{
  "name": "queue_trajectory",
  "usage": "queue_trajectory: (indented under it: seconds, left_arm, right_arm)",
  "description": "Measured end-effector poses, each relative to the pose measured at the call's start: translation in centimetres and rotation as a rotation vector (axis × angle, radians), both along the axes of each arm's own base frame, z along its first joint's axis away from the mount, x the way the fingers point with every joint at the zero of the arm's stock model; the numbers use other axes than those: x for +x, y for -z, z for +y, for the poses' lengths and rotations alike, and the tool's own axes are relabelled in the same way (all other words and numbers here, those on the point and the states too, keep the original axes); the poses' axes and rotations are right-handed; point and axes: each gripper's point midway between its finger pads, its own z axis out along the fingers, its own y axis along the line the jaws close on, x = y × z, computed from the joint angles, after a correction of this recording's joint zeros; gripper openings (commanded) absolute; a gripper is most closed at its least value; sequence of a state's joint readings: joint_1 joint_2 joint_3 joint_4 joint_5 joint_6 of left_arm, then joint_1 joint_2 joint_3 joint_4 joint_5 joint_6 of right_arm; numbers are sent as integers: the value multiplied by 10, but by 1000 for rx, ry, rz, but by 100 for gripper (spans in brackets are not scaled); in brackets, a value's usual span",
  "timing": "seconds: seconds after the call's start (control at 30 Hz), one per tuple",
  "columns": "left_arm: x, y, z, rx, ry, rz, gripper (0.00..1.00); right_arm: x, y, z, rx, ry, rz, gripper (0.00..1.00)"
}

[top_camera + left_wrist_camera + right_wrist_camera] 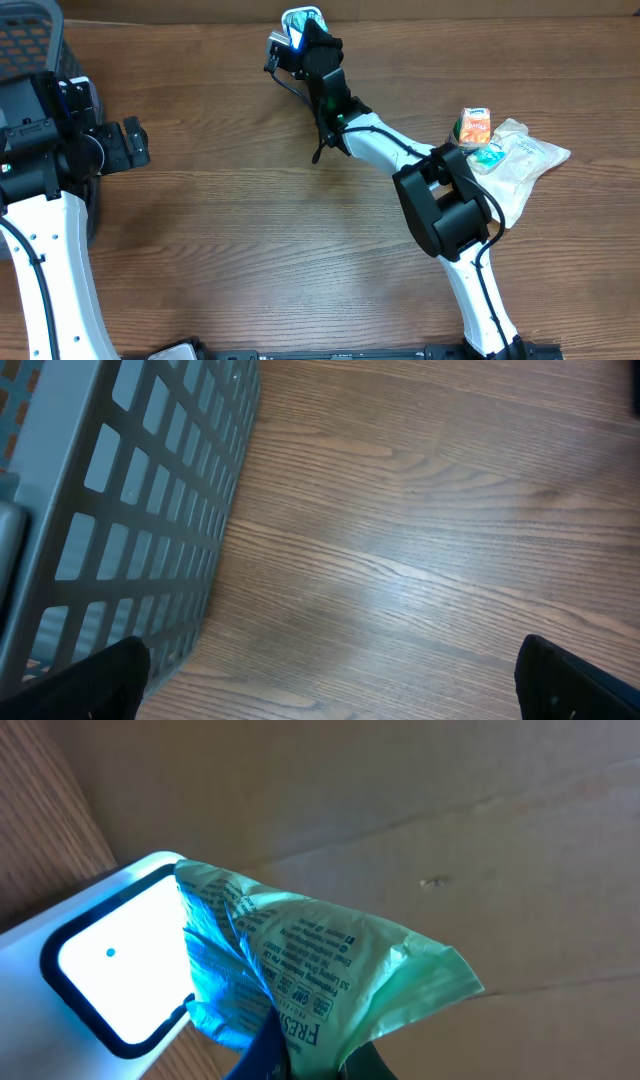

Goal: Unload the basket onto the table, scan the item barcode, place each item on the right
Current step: 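Hold the wipes pack's label in front of the scanner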

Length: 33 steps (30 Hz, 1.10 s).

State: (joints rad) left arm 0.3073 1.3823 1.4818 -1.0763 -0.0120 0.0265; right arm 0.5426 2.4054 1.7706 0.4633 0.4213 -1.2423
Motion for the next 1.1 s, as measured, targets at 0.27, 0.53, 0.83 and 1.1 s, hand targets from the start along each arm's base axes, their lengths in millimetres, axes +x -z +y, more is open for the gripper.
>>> queue_trajectory:
  seconds: [0.27, 0.53, 0.83, 1.1]
  left_arm:
    - [0, 0, 0, 0, 0, 0, 100]
    - [0, 0, 0, 0, 0, 0, 100]
    - [0, 0, 0, 0, 0, 0, 100]
    - [0, 0, 0, 0, 0, 0, 99]
  right_arm:
    - [6, -3, -10, -24, 3, -17, 4]
    - [10, -14, -16, -49, 5, -75, 4]
    - [11, -14, -15, -78, 1, -88, 4]
    - [10, -14, -14, -77, 0, -88, 4]
